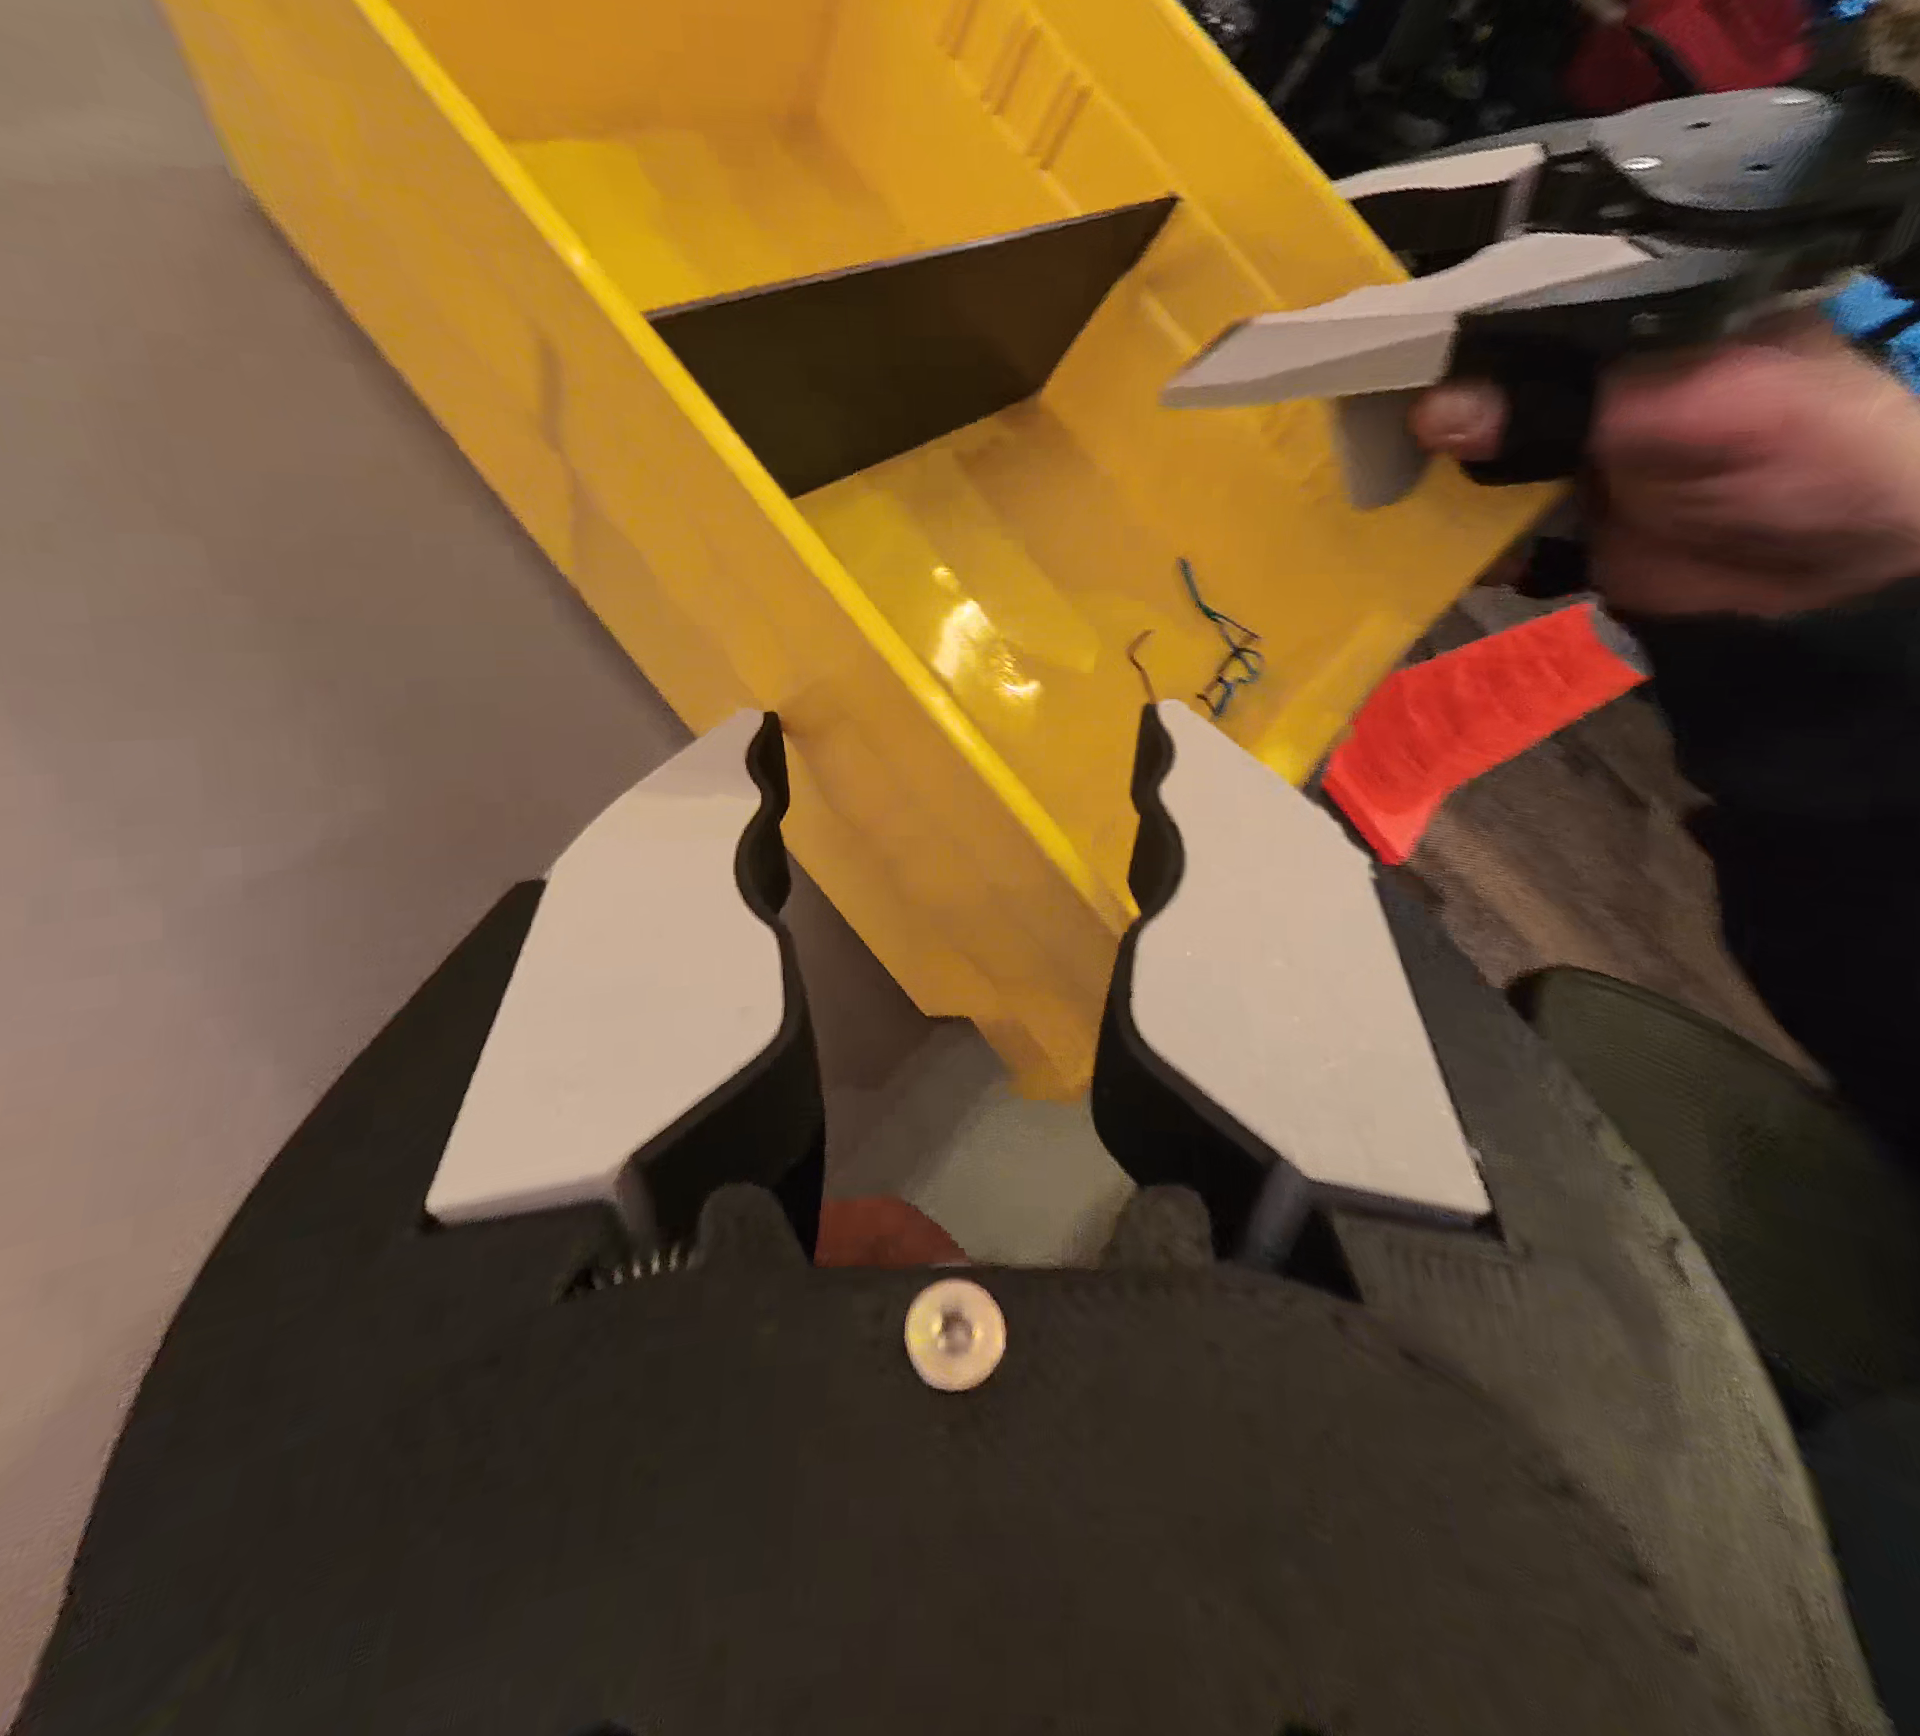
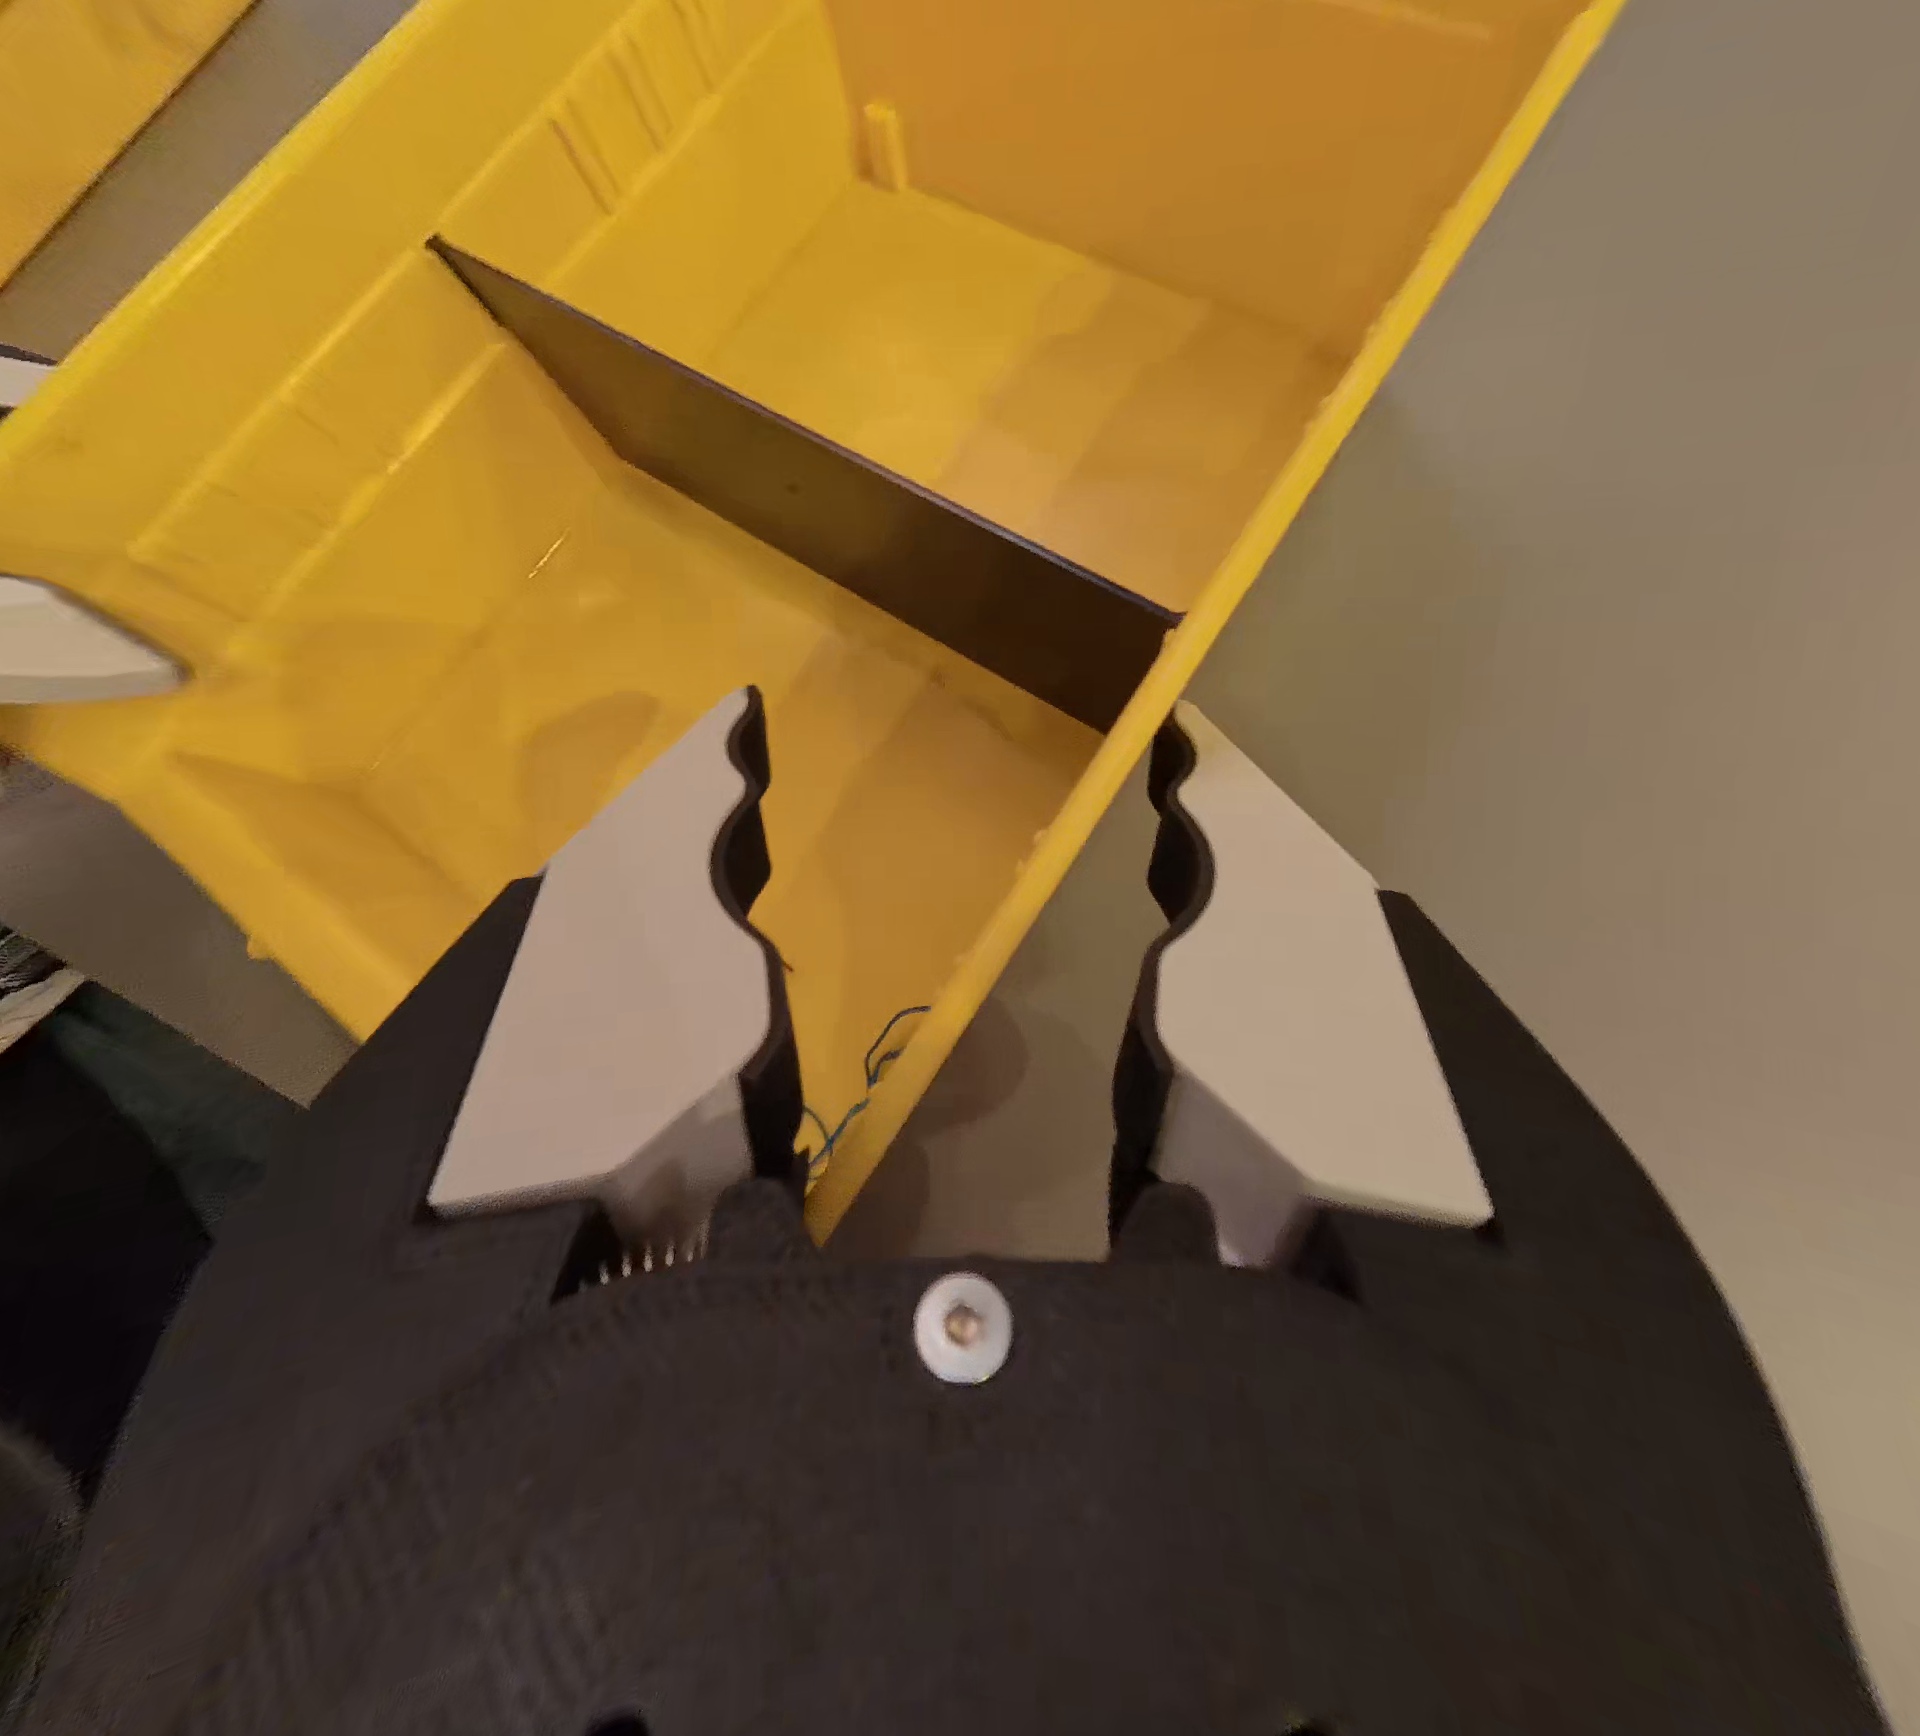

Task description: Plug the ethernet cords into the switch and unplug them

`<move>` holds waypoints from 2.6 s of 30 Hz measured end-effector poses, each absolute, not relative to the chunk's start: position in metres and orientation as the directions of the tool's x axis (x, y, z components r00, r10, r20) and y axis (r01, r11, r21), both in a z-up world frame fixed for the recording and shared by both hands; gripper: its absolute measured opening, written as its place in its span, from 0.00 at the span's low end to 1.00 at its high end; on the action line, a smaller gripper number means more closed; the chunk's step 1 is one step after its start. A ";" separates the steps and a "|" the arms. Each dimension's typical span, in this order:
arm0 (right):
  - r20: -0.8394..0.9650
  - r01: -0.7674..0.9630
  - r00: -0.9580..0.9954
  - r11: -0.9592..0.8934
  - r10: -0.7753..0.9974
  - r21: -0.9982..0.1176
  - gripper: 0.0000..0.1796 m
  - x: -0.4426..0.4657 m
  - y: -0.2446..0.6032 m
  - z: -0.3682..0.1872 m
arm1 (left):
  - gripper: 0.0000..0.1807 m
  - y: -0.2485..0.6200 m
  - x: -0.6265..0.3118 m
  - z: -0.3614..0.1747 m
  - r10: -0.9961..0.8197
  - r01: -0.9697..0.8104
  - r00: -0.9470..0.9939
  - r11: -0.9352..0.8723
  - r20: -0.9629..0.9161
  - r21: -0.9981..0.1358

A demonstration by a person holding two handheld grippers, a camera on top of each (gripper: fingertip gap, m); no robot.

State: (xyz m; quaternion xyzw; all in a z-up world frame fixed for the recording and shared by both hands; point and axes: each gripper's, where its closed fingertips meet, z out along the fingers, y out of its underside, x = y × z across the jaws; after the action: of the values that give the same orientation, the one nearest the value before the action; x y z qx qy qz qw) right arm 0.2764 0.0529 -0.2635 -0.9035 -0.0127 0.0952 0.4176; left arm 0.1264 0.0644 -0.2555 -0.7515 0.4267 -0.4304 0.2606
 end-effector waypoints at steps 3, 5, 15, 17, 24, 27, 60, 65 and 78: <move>-0.091 -0.007 0.991 -0.649 0.096 -0.761 0.29 0.287 0.055 -0.262 | 0.35 0.058 0.113 -0.235 -0.869 -0.367 0.209 -0.495 0.449 -0.788; -0.021 0.047 0.995 -0.662 0.094 -0.748 0.23 0.294 0.055 -0.264 | 0.37 0.061 0.094 -0.219 -0.879 -0.338 0.203 -0.476 0.431 -0.812; 0.119 0.163 0.987 -0.702 0.111 -0.693 0.09 0.326 0.045 -0.271 | 0.35 0.252 -0.228 -0.163 -0.507 -0.495 0.804 -0.282 -0.310 -0.822; 0.118 0.151 0.988 -0.708 0.096 -0.690 0.09 0.337 0.042 -0.272 | 0.35 0.278 -0.297 -0.176 -0.395 -0.524 0.837 -0.375 -0.380 -0.765; 0.133 0.129 0.990 -0.737 0.053 -0.663 0.09 0.381 0.029 -0.273 | 0.26 0.297 -0.366 -0.265 -0.417 -0.450 0.886 -0.657 -0.205 -0.605; 0.144 0.116 0.989 -0.746 0.028 -0.656 0.09 0.401 0.025 -0.273 | 0.07 0.294 -0.362 -0.275 -0.432 -0.432 0.887 -0.654 -0.162 -0.621; 0.318 0.206 0.948 -0.763 0.001 -0.613 0.24 0.506 0.005 -0.254 | 0.30 0.228 -0.443 -0.244 -0.377 -0.281 0.925 -0.603 -0.044 -0.747; 0.518 0.335 0.853 -0.686 -0.071 -0.646 0.24 0.498 0.010 -0.200 | 0.30 0.241 -0.412 -0.169 -0.436 -0.549 0.806 -0.300 -0.400 -0.780; 0.516 0.580 0.814 -0.333 0.266 -0.744 0.20 0.275 0.061 -0.147 | 0.31 0.325 -0.282 -0.217 -0.782 -0.972 -0.109 0.214 -0.614 -0.099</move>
State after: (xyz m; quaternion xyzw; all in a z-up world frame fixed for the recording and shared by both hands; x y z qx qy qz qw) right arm 0.2754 0.0608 -0.1470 -0.8020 -0.2636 -0.1526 0.5139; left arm -0.2822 0.3246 -0.2171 -0.6041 0.7256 0.1679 0.2834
